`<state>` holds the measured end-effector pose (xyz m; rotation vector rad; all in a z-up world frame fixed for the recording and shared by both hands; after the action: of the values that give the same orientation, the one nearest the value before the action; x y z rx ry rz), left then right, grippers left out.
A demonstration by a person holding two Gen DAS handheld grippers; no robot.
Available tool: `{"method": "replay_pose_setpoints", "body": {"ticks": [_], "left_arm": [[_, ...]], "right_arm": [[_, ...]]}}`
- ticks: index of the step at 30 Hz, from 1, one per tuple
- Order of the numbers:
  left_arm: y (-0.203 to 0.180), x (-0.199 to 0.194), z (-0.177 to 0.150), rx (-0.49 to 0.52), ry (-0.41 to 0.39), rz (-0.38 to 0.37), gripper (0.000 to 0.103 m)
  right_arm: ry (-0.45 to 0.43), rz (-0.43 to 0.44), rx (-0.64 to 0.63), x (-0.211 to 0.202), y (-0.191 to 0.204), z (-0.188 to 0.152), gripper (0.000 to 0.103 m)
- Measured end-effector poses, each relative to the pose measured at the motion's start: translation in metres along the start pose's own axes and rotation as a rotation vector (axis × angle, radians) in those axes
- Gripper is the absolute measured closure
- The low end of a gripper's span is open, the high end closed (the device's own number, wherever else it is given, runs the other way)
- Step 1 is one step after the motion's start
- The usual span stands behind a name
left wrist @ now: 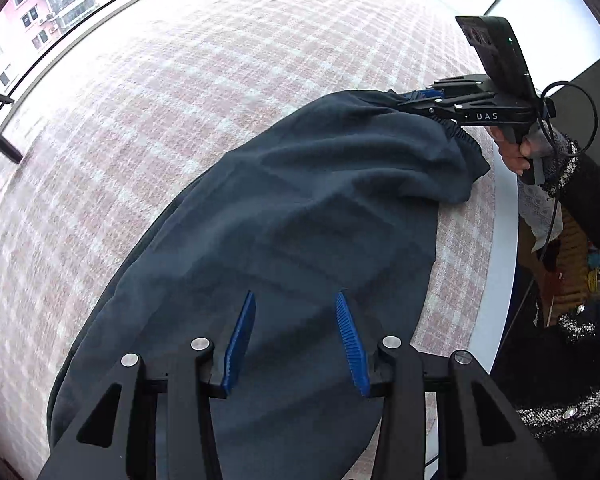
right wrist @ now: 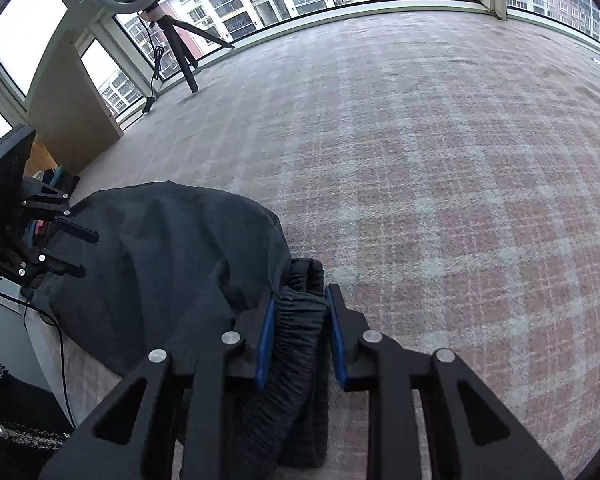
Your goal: Fold clothes
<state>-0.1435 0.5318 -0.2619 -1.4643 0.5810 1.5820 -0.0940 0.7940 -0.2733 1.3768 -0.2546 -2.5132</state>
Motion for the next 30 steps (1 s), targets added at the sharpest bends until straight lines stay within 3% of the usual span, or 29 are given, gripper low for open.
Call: {"method": "replay_pose_setpoints", "body": {"ticks": [3, 6, 11, 15, 17, 19, 21, 22, 25, 28, 30], "left_arm": [[0.037, -0.018, -0.021, -0.116, -0.03, 0.035, 0.058], [0.065, -0.035, -0.036, -0.182, -0.059, 0.075, 0.058], [0.095, -0.053, -0.053, -0.27, -0.106, 0.089, 0.058], [0.104, -0.061, -0.078, -0.312, -0.121, 0.072, 0.057], [0.109, -0.056, -0.097, -0.321, -0.099, 0.108, 0.056], [0.122, -0.052, -0.12, -0.333, -0.064, 0.164, 0.055], [0.133, -0.047, -0.142, -0.39, -0.049, 0.171, 0.056], [0.144, -0.048, -0.147, -0.421, -0.051, 0.164, 0.056], [0.174, -0.042, -0.164, -0.472, -0.035, 0.175, 0.056], [0.195, -0.035, -0.173, -0.483, -0.001, 0.209, 0.058], [0.197, -0.042, -0.181, -0.501, -0.025, 0.184, 0.058]], "right_arm": [[-0.045, -0.039, 0.012, -0.022, -0.01, 0.016, 0.089], [-0.095, -0.081, -0.021, -0.045, -0.026, 0.053, 0.091], [0.047, -0.216, -0.132, 0.004, -0.049, 0.089, 0.091], [0.112, -0.216, -0.117, 0.041, -0.054, 0.1, 0.091], [0.126, -0.232, -0.114, 0.047, -0.054, 0.103, 0.091], [0.162, -0.26, -0.139, 0.05, -0.052, 0.102, 0.088], [0.186, -0.309, -0.15, 0.048, -0.049, 0.106, 0.072], [0.195, -0.337, -0.152, 0.045, -0.048, 0.108, 0.069], [0.132, -0.355, -0.137, 0.021, -0.041, 0.118, 0.06], [0.065, -0.402, -0.134, -0.003, -0.023, 0.126, 0.06], [0.031, -0.43, -0.179, -0.016, 0.003, 0.127, 0.06]]}}
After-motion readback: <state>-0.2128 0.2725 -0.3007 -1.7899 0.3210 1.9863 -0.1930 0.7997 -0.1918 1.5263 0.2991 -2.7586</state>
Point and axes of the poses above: each gripper's, at about its wrist camera, not at the fingertips, and x roughly the way its jaws point, y to its left, z to its top, the point moved 6 cm from there along x, roughly the way its jaws point, and after that the axes turned 10 degrees about -x, right-handed, at the moved point
